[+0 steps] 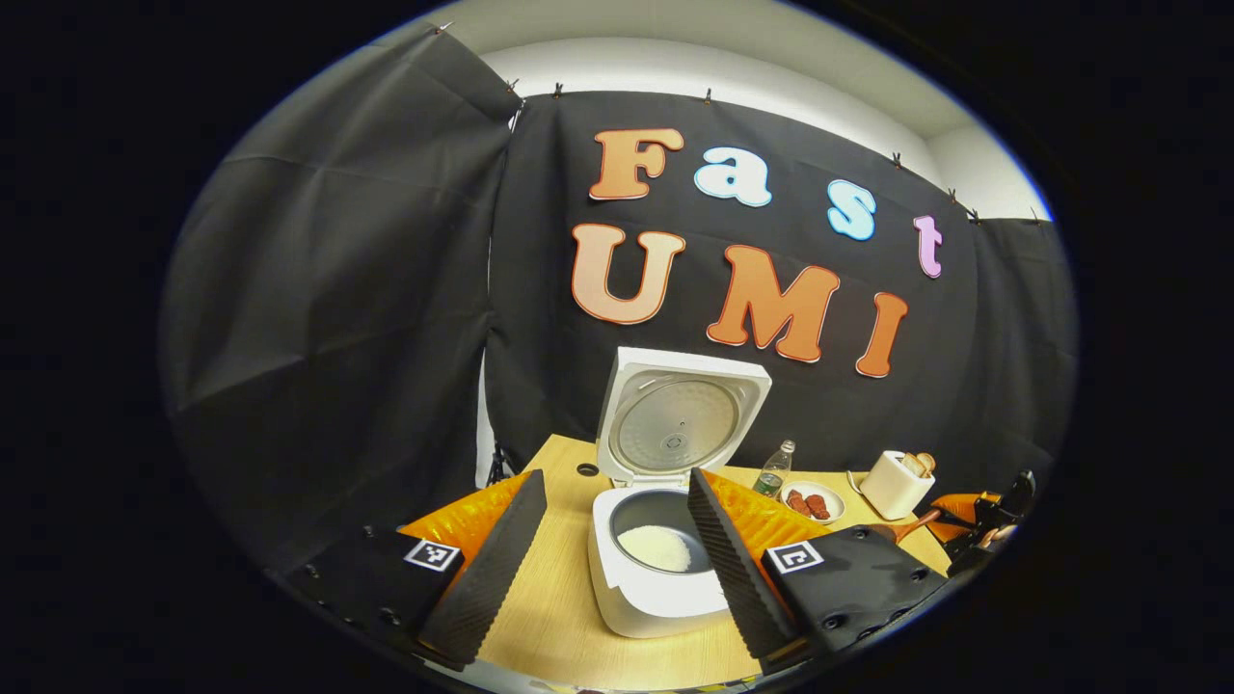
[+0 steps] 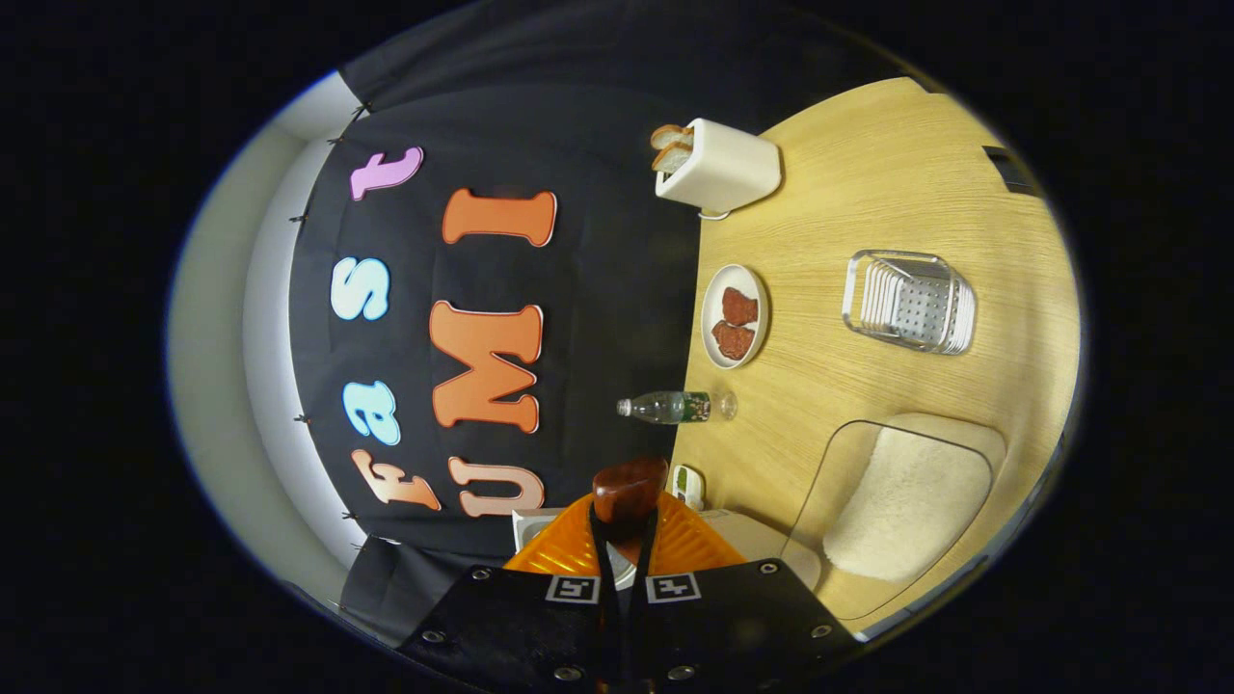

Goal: Close the left gripper, press the button to open the rice cooker; take a wooden spoon from the chopstick holder with the right hand, scoop a spoonful of rice and pour it into the rice cooker, then put the wooden spoon back into the chopstick holder.

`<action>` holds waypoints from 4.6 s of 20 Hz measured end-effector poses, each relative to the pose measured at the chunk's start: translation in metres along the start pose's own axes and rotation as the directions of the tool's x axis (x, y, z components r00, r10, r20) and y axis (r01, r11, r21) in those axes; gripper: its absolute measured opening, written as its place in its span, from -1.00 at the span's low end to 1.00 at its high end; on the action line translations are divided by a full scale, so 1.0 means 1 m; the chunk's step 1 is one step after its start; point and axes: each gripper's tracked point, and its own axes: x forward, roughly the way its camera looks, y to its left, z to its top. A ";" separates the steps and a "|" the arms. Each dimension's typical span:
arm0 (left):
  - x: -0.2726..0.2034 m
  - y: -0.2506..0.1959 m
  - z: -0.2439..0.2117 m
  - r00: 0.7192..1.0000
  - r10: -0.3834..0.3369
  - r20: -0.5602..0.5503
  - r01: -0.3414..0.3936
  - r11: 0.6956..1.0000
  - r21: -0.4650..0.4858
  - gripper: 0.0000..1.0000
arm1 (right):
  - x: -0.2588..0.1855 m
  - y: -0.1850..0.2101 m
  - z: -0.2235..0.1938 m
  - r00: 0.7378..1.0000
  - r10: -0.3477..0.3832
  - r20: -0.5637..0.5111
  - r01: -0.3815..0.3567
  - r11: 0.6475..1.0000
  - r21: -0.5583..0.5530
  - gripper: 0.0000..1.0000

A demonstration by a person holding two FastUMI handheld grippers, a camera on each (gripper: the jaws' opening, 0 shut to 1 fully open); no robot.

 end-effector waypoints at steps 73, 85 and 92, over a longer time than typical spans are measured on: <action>0.028 0.038 -0.024 0.998 0.055 -0.035 -0.057 0.997 -0.052 1.00 | 0.142 0.135 -0.140 0.977 0.140 -0.161 -0.211 0.517 -0.830 -0.94; 0.029 0.039 -0.030 0.997 0.060 -0.043 -0.063 0.996 -0.062 0.99 | 0.128 0.150 -0.173 0.952 0.200 -0.234 -0.285 0.286 -0.915 -0.94; 0.028 0.039 -0.032 0.997 0.061 -0.040 -0.063 0.997 -0.055 1.00 | 0.125 0.151 -0.184 0.939 0.210 -0.273 -0.316 0.207 -0.926 -0.94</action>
